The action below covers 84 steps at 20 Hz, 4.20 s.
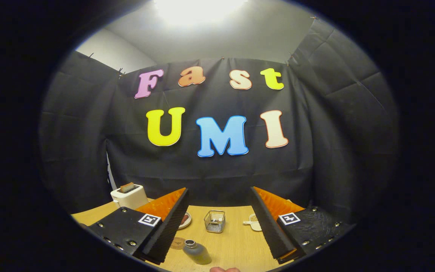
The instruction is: Take the bottle from table, then pour the juice into the cup, finally place the bottle on the coaster
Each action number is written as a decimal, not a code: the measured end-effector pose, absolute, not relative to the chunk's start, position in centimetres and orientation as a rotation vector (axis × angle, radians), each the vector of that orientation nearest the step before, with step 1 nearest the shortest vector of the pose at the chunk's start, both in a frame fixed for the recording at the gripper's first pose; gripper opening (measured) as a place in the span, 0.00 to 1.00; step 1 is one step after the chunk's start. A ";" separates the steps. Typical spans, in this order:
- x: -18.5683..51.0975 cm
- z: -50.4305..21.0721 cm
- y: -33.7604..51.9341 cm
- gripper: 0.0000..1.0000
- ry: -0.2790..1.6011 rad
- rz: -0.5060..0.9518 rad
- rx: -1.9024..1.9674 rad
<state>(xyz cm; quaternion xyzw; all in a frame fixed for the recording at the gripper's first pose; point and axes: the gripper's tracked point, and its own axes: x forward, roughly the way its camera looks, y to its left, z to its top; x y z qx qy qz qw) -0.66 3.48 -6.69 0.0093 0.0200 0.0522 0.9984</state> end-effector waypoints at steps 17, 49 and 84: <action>-0.5 -22.0 8.8 0.98 0.175 0.139 -0.007; 2.0 -24.6 14.7 0.79 0.307 0.171 -0.426; 2.5 -30.7 26.9 0.79 0.314 0.459 -1.359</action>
